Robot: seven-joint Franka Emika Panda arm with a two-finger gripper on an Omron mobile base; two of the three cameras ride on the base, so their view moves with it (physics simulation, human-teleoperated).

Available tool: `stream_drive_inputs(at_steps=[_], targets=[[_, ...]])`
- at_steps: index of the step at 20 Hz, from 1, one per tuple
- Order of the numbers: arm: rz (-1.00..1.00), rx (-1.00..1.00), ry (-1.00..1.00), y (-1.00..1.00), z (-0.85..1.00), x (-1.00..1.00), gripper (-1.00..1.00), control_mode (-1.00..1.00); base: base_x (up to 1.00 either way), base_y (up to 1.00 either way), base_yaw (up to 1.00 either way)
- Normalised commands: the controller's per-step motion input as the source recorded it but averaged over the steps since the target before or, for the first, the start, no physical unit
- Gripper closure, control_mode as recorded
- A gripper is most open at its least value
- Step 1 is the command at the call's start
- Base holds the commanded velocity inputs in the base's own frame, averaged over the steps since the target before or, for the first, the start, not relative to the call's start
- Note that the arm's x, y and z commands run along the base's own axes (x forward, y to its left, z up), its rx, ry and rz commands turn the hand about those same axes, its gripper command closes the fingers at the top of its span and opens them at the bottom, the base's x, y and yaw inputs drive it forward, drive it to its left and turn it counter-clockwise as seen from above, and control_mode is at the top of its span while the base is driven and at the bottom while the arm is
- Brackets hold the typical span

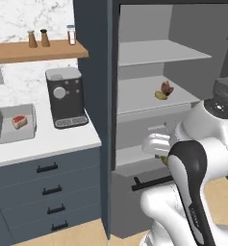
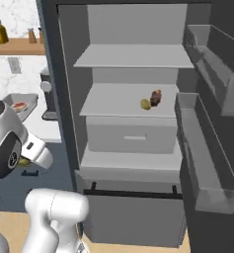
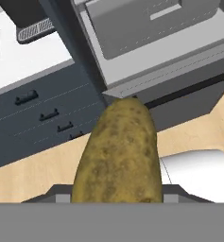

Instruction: Place one potato and one steak in each tupperware on the nearby counter, to pack two identical lunches.

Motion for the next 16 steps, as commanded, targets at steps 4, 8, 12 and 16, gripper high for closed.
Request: stream_drive_inputs(at_steps=[4, 8, 12, 16], targets=[[0.00, 0.00, 0.00, 0.00, 0.00, 0.00, 1.00, 1.00, 0.06, 1.00, -0.04], [0.00, 0.00, 0.00, 0.00, 0.00, 0.00, 1.00, 1.00, 0.32, 1.00, -0.08], [0.00, 0.00, 0.00, 0.00, 0.00, 0.00, 1.00, 1.00, 0.68, 1.00, -0.13], [0.00, 0.00, 0.00, 0.00, 0.00, 0.00, 1.00, 1.00, 0.94, 1.00, -0.11]])
